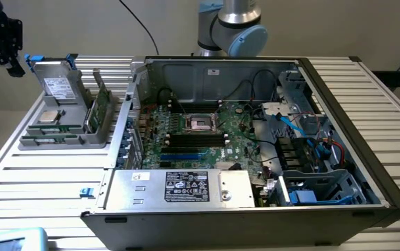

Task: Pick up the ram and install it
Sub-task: 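Pick up the ram and move it above insertion slot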

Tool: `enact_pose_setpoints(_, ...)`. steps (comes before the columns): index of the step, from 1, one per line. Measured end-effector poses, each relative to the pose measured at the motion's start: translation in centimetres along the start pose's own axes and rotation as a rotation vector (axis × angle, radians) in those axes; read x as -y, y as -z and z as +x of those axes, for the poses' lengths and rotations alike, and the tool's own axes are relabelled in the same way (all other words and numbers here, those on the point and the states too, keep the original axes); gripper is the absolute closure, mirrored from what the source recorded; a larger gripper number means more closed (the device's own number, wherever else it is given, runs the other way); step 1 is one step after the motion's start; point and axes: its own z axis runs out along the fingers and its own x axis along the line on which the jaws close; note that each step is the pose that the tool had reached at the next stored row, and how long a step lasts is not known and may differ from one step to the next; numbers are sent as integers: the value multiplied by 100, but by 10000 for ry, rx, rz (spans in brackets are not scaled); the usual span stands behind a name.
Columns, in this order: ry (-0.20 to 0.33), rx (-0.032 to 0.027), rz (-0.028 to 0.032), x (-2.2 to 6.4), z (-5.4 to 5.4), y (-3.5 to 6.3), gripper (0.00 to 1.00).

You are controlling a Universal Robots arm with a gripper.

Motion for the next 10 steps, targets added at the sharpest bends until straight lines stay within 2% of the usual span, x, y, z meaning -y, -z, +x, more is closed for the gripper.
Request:
enact_pose_setpoints(7, 1226, -51, 35, 0, 0, 0, 89)
enact_pose_setpoints(10, 1358, -56, 34, 4, 1, 0, 89)
